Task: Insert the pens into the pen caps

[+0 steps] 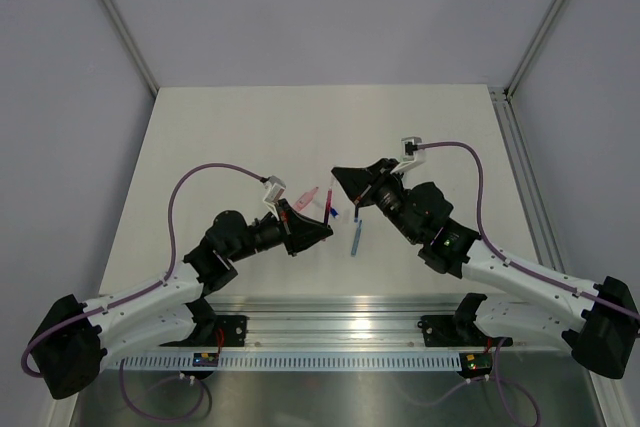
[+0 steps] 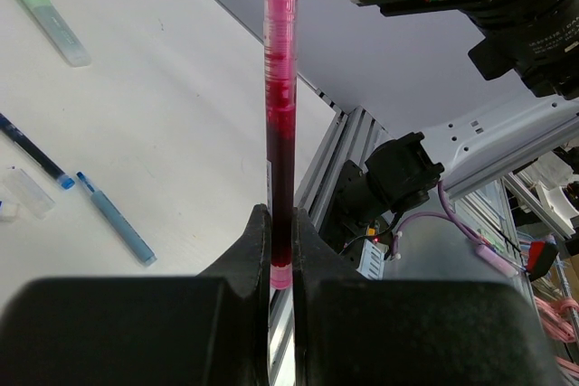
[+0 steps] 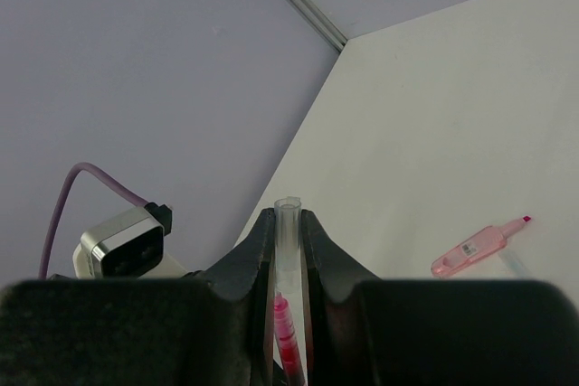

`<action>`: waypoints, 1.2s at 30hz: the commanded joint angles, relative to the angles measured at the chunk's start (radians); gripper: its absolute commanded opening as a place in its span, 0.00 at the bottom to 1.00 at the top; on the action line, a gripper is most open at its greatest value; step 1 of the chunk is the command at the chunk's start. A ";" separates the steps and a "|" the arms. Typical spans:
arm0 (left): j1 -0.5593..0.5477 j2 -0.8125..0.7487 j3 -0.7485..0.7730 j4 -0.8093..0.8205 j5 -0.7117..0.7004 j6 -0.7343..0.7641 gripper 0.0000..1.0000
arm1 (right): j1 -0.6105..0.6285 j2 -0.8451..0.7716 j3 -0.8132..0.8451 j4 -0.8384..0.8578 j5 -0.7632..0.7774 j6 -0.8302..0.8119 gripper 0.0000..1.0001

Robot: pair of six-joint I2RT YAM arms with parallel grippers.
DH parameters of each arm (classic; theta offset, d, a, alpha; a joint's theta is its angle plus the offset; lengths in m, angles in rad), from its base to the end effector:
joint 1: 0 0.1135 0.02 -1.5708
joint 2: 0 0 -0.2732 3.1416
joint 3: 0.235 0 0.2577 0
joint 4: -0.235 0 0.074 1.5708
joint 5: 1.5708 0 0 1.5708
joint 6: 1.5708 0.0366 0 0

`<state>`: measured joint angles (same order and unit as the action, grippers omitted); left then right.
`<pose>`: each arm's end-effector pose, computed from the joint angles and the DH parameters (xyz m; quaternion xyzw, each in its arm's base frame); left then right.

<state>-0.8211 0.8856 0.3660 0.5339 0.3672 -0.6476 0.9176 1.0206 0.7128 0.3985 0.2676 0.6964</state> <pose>0.1284 -0.1572 0.2542 0.1893 0.6764 -0.5643 0.4338 0.1554 0.1871 0.3375 0.0241 0.6751 0.4663 0.5712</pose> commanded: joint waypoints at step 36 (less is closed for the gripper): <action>-0.004 0.035 0.010 0.089 -0.001 0.012 0.00 | 0.012 0.021 0.054 0.025 0.033 0.017 0.01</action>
<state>-0.8219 0.9188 0.3660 0.5484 0.3702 -0.6479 0.9176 1.0546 0.7155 0.3954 0.2726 0.7124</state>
